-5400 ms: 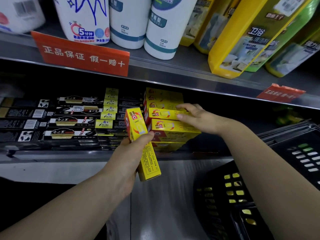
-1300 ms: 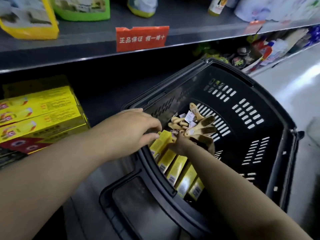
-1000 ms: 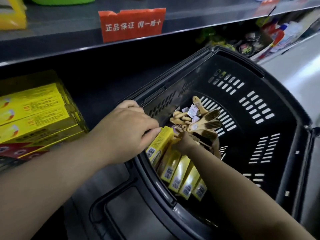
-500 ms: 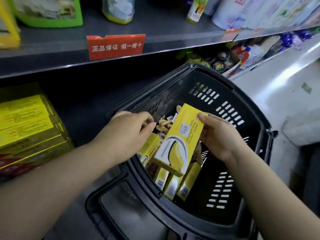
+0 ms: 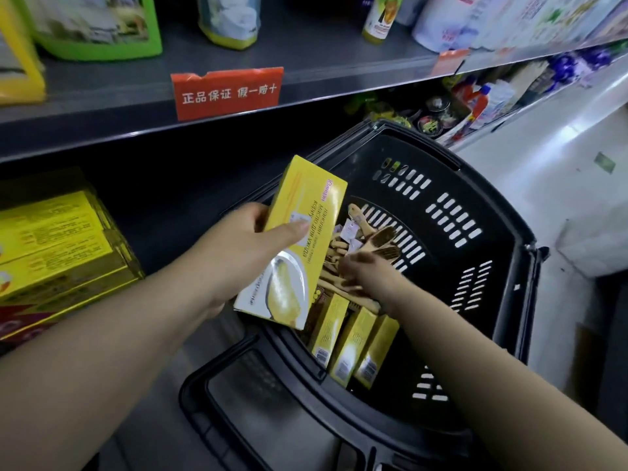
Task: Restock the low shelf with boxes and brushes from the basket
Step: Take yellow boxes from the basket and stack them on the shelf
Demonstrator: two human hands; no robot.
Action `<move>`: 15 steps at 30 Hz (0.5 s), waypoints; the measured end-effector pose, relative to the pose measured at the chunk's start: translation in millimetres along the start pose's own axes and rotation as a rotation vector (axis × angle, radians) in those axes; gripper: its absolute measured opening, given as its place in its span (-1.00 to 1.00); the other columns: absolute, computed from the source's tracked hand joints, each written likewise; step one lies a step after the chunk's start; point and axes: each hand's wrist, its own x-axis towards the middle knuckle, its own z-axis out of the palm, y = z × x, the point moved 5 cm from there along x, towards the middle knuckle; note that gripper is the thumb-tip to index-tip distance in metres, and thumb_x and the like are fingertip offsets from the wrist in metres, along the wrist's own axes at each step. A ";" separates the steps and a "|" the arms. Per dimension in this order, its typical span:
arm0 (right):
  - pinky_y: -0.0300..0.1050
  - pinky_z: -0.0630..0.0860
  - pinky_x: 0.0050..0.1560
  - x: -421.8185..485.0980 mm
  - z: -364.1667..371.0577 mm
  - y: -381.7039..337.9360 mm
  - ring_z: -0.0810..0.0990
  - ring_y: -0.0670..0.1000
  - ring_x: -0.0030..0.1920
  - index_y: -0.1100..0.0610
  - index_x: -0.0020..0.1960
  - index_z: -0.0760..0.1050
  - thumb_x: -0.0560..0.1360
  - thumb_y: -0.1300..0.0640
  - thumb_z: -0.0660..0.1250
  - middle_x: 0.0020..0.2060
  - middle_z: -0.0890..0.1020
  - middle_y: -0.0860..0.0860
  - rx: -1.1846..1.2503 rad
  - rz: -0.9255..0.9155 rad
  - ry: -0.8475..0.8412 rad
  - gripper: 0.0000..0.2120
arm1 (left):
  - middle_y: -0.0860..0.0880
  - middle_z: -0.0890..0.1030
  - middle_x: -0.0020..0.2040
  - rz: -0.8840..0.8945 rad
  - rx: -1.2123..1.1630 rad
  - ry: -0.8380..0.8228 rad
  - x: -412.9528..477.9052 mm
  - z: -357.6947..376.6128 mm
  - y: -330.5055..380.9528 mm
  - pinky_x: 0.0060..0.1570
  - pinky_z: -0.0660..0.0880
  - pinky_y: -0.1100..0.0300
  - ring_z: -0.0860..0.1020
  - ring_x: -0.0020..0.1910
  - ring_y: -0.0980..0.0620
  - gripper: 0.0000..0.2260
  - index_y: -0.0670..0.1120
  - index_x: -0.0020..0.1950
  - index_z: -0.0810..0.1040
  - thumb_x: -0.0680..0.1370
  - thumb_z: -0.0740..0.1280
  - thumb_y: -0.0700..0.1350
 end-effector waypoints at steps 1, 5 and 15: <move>-0.13 0.48 -0.17 11.1 8.2 14.4 0.55 0.11 -0.06 0.17 0.12 0.45 0.58 0.11 0.23 0.10 0.57 0.17 -0.183 0.057 -0.048 -0.83 | 0.06 0.69 -0.07 -0.001 -0.002 0.006 -0.1 -2.4 -0.3 0.12 0.51 -0.12 0.64 -0.03 -0.02 -0.75 0.07 0.00 0.57 0.40 0.39 0.15; -0.23 0.39 -0.22 42.5 33.1 61.5 0.47 0.00 -0.18 0.15 0.04 0.49 0.55 0.03 0.27 -0.08 0.56 0.07 -0.664 0.162 -0.062 -0.81 | 0.16 0.69 -0.12 -0.007 0.049 -0.014 -1.2 -4.5 -5.3 0.07 0.54 -0.03 0.66 -0.10 0.10 -0.64 0.12 0.02 0.57 0.32 0.35 0.26; 0.22 0.41 0.19 59.0 39.8 77.7 0.38 0.26 0.33 0.17 0.52 0.04 0.65 0.11 0.08 0.43 0.28 0.20 -0.711 0.311 0.004 -0.51 | 0.28 0.66 -0.16 0.002 0.140 -0.059 0.5 -2.0 -6.2 -0.14 0.51 0.14 0.64 -0.23 0.26 -0.57 0.16 0.01 0.55 0.25 0.27 0.33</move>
